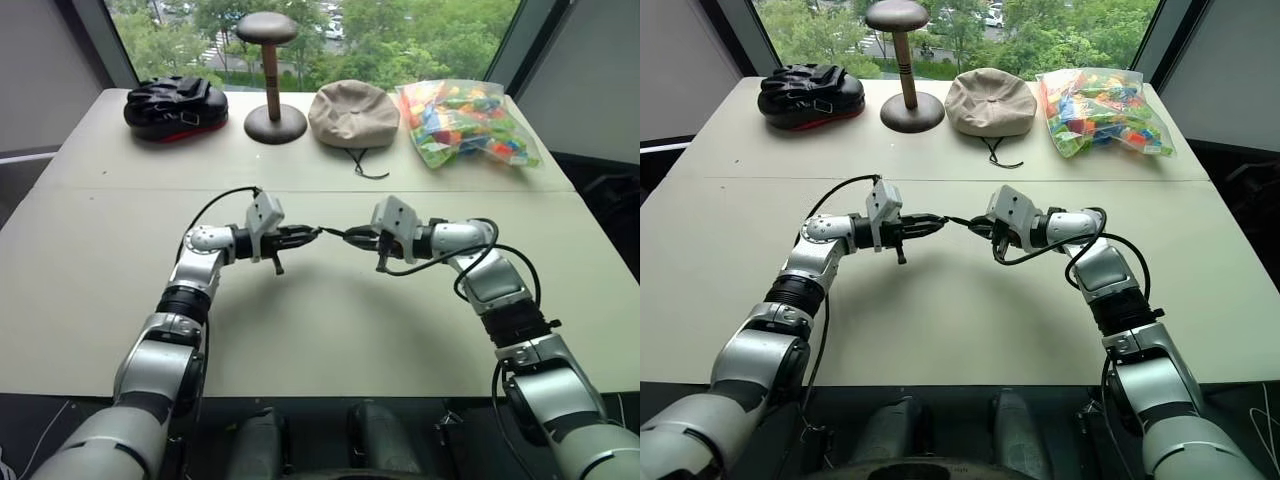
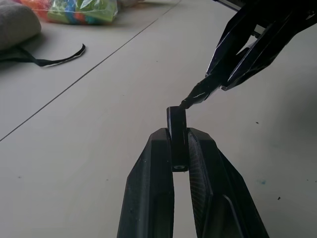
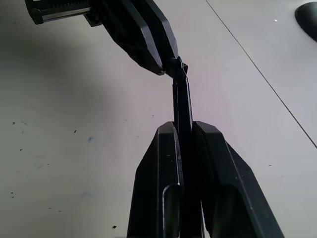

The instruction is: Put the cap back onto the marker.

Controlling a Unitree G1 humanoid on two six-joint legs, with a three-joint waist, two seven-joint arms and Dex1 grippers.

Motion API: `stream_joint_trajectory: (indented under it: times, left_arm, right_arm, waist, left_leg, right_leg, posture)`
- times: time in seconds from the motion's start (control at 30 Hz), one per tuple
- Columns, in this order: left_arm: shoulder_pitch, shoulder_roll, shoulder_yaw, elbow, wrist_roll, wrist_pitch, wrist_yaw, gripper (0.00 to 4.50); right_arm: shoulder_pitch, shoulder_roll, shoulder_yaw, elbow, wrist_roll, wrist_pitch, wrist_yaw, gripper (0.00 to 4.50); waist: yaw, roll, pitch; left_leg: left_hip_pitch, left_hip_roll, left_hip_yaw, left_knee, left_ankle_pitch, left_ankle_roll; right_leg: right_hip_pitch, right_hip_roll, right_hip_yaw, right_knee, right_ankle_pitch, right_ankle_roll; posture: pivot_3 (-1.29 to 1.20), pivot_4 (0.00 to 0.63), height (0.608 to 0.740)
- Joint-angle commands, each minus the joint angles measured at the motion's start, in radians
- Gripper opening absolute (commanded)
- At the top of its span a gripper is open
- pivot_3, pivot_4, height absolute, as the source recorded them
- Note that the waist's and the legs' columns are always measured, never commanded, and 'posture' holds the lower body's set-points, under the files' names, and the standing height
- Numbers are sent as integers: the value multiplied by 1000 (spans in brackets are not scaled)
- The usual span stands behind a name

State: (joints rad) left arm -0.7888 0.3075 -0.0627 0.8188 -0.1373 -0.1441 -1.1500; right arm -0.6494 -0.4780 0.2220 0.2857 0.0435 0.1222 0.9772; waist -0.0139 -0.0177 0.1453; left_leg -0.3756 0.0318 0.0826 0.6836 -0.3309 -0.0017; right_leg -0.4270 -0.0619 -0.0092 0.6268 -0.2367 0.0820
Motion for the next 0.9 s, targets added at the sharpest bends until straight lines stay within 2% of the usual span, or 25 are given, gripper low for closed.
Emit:
stream_joint_trajectory:
  times: [0.03, 0.53, 0.9]
  left_arm:
    - [-21, 15, 9, -37, -11, -12, -14, 34]
    - [13, 38, 6, -103, -22, 26, -35, 34]
    - [-9, 24, -20, -42, 12, -12, -50, 34]
  right_arm:
    - [-7, -5, -13, -21, 3, -10, -2, 0]
    - [-17, 2, -10, 9, -5, -29, -7, 0]
    - [-16, 5, -1, -9, -6, -45, 8, 0]
  waist:
    - [0, 0, 0]
    - [0, 0, 0]
    - [0, 0, 0]
  left_leg:
    - [0, 0, 0, 0, 0, 0]
    - [0, 0, 0, 0, 0, 0]
    - [0, 0, 0, 0, 0, 0]
  right_leg:
    - [0, 0, 0, 0, 0, 0]
    - [0, 0, 0, 0, 0, 0]
    - [0, 0, 0, 0, 0, 0]
  posture:
    - [0, 150, 740]
    - [0, 150, 740]
    - [0, 150, 740]
